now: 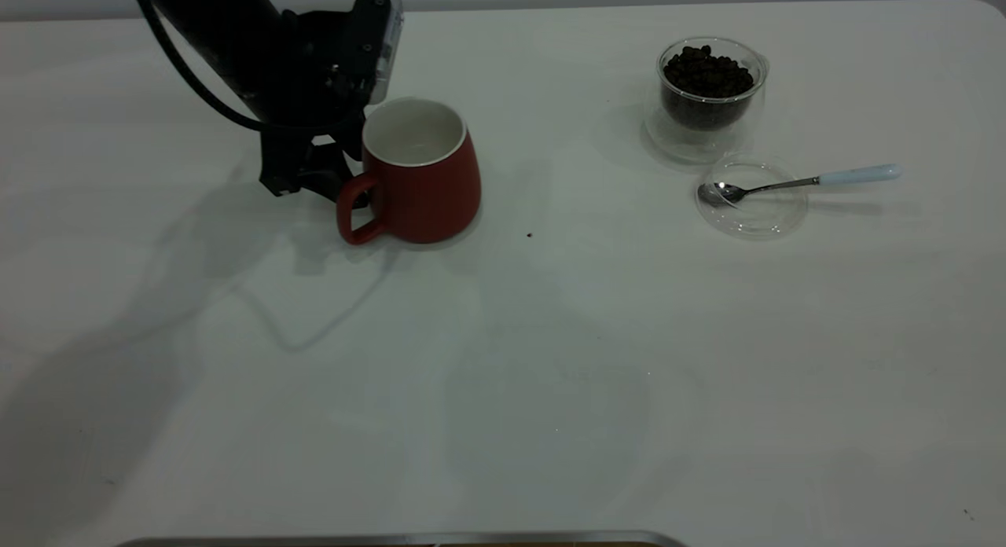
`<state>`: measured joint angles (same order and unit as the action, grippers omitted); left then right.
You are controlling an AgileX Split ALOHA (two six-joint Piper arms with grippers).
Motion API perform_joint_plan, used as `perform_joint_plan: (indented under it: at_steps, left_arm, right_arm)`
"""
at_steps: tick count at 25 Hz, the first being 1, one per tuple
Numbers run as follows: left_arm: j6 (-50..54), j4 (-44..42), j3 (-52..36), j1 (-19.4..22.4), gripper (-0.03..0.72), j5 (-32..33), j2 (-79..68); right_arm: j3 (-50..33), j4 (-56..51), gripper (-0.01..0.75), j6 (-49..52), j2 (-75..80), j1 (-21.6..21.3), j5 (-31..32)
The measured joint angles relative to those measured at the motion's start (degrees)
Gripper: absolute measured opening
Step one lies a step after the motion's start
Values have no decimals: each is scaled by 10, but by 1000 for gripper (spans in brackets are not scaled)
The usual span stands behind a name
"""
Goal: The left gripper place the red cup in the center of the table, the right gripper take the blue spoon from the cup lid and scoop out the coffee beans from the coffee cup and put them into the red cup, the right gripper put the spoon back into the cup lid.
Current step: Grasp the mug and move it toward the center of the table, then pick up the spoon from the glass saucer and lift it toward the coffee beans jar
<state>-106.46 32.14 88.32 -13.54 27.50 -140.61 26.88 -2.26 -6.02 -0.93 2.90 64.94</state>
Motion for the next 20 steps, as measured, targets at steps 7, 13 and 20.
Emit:
perform_joint_plan:
  at_steps: [7,13,20]
  left_arm:
    - [56,-10,0,-4,484,-3,2]
    - [182,-127,0,-3,477,47,49]
    - [336,-243,0,-3,477,128,132]
  right_arm:
    - [0,0,496,0,0,0,0]
    - [0,0,496,0,0,0,0]
    - [0,0,496,0,0,0,0]
